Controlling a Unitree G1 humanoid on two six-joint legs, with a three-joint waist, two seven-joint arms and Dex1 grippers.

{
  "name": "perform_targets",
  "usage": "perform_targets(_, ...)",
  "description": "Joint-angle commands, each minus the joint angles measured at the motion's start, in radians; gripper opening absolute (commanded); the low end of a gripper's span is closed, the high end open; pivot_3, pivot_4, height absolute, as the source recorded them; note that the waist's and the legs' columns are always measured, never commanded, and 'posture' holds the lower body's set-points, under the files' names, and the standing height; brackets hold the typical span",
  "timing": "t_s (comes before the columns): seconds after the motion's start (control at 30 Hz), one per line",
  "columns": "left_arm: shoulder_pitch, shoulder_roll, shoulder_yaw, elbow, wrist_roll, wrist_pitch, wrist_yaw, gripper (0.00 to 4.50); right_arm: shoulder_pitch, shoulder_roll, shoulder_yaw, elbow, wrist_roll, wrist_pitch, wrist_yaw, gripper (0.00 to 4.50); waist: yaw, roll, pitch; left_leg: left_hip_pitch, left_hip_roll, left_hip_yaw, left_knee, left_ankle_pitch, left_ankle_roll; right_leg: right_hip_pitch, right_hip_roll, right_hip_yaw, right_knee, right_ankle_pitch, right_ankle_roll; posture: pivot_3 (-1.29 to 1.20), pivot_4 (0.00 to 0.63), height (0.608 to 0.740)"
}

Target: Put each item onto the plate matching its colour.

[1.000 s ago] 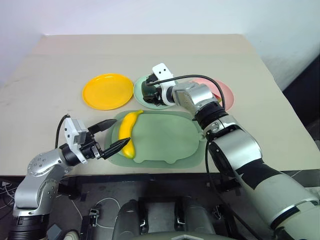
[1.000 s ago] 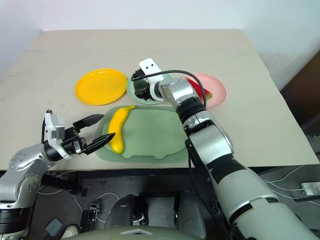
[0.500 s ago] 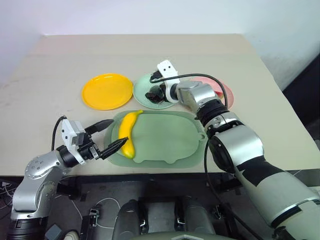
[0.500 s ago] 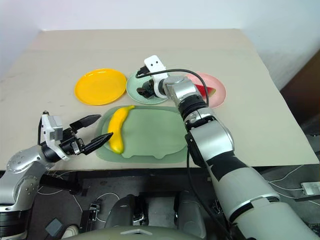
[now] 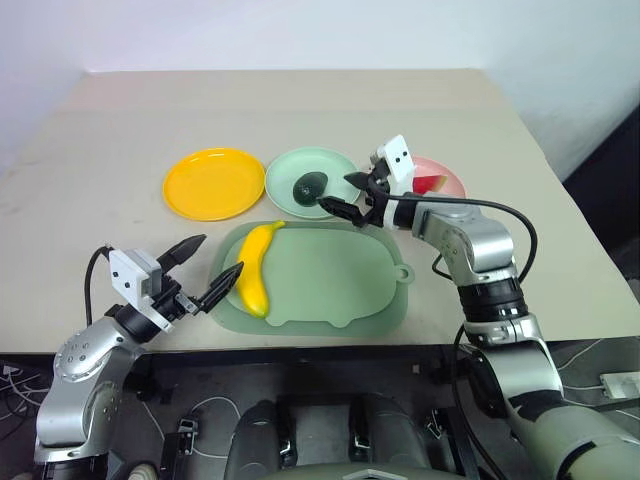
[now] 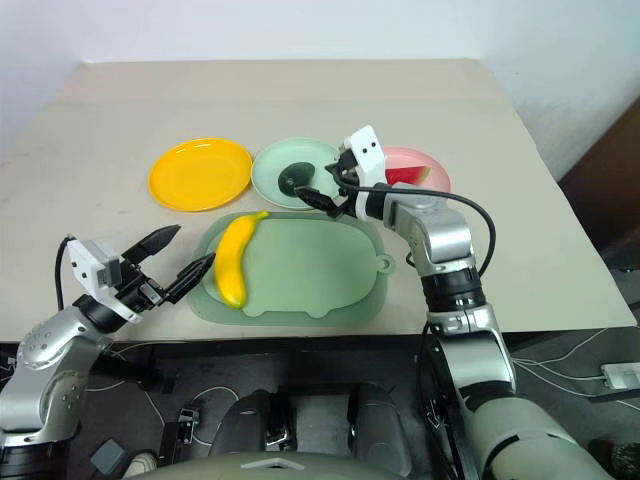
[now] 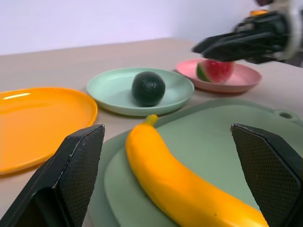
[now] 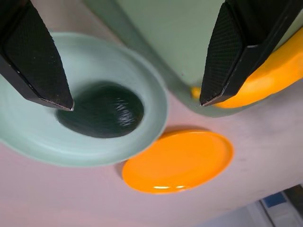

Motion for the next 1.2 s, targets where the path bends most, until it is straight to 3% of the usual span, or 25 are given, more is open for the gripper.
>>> perform_targets(0.03,0.004,-0.016,-0.013,-0.062,0.067,0.011,0.101,4.5,0.049,-0.019,0.009,-0.121,0.031,0.049,-0.003,4.49,0.002,0.0,0.0,0.0,0.0,0.0,0.0,0.0,0.0,0.0,0.0,0.0,0.0,0.0,0.0,0.0,0.15,0.695)
perform_targets(0.3,-0.013,-0.072,-0.089,-0.195,0.163,0.221,0.361,4.5,0.202,-0.15,-0.059,-0.361,0.168,0.09,0.096,4.49,0.006,0.0,0.0,0.0,-0.001,-0.001,0.0,-0.001,0.001,0.001,-0.001,0.0,0.0,0.0,0.0,0.0,0.15,0.695)
perform_targets(0.53,-0.047,-0.127,-0.164,-0.251,0.187,0.338,0.464,4.5,0.36,-0.14,-0.126,-0.47,0.299,-0.029,0.159,4.49,0.008,-0.001,0.0,0.001,-0.001,-0.001,0.0,-0.001,0.001,0.002,-0.001,-0.001,-0.001,0.0,0.0,0.0,0.15,0.695)
perform_targets(0.77,-0.123,-0.132,-0.219,-0.22,0.238,0.459,0.529,4.5,0.416,-0.154,-0.051,-0.471,0.239,-0.115,0.133,4.49,0.009,-0.001,0.0,0.001,-0.001,-0.002,0.001,-0.001,0.001,0.002,-0.001,-0.001,-0.001,0.0,0.0,0.0,0.15,0.695)
perform_targets(1.2,-0.262,-0.138,-0.266,-0.232,0.212,0.812,0.562,4.5,0.448,-0.174,-0.022,-0.473,0.208,-0.178,0.099,4.49,0.031,-0.001,-0.001,0.001,-0.001,-0.002,0.001,-0.001,0.001,0.003,-0.001,-0.001,0.0,0.0,0.0,0.0,0.15,0.695)
